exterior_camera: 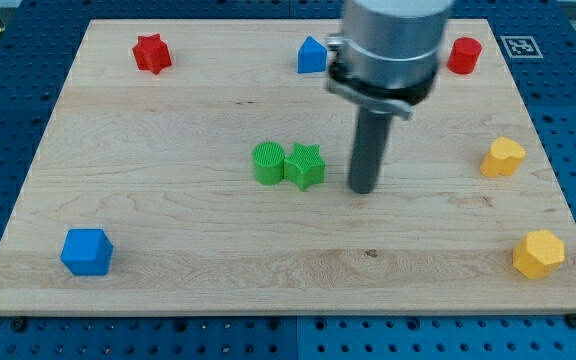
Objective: Place your arm to the left of the red star
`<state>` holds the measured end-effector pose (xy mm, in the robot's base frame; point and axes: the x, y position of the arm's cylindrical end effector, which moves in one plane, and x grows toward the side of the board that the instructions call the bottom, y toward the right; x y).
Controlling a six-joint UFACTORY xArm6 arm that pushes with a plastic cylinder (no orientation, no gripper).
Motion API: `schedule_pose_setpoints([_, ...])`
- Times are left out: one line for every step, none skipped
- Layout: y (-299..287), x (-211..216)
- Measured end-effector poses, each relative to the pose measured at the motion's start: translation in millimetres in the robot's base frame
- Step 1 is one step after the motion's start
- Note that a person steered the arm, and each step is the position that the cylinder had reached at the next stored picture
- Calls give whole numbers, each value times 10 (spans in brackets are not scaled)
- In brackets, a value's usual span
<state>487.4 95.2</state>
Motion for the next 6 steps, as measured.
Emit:
schedule_pose_setpoints([328, -357])
schedule_pose_setpoints([226, -861])
schedule_pose_setpoints([-519, -986])
schedule_pose_setpoints([-1456, -1008])
schedule_pose_setpoints([-2307, -1239])
schedule_pose_setpoints([-3040, -1590])
